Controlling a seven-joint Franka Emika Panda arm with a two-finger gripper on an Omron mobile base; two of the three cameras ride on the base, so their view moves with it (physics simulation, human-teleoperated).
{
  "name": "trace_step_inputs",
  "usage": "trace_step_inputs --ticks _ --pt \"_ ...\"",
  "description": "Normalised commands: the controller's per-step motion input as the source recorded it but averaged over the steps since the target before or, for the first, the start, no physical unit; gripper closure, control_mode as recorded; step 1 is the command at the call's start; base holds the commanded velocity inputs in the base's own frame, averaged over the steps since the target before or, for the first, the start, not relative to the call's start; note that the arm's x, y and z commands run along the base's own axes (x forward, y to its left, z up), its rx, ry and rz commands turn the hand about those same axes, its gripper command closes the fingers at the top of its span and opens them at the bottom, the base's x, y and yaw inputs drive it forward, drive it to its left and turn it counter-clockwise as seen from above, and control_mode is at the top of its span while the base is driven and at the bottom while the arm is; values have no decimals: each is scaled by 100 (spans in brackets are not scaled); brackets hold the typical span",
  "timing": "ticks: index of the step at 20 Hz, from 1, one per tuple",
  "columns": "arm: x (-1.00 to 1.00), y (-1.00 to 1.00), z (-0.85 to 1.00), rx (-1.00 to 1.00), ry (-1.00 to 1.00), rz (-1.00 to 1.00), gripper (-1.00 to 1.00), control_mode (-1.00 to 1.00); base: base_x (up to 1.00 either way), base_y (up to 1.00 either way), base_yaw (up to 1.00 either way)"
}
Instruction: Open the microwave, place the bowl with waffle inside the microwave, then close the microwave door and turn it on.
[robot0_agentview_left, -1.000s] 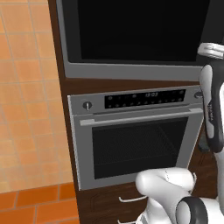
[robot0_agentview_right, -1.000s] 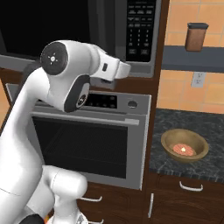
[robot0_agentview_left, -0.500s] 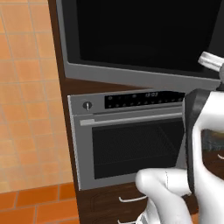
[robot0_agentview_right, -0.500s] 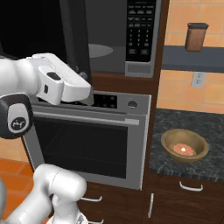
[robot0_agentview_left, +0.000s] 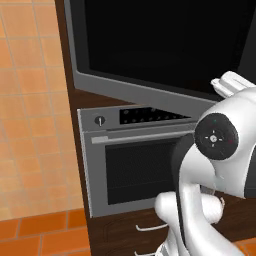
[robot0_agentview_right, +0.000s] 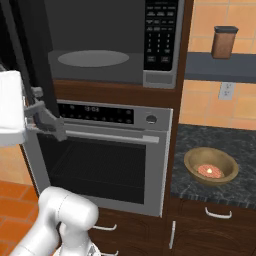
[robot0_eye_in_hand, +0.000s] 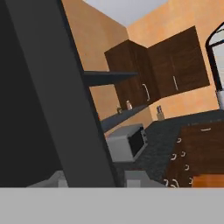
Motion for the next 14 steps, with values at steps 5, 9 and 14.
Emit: trace_step_inputs --ticks 5,9,14 --pt "-44 49 -12 -10 1 -11 -100 -100 0 0 0" --pt "10 11 -13 -3 4 0 -100 -100 0 0 0" --pt "0 18 10 0 10 0 -100 -100 0 0 0"
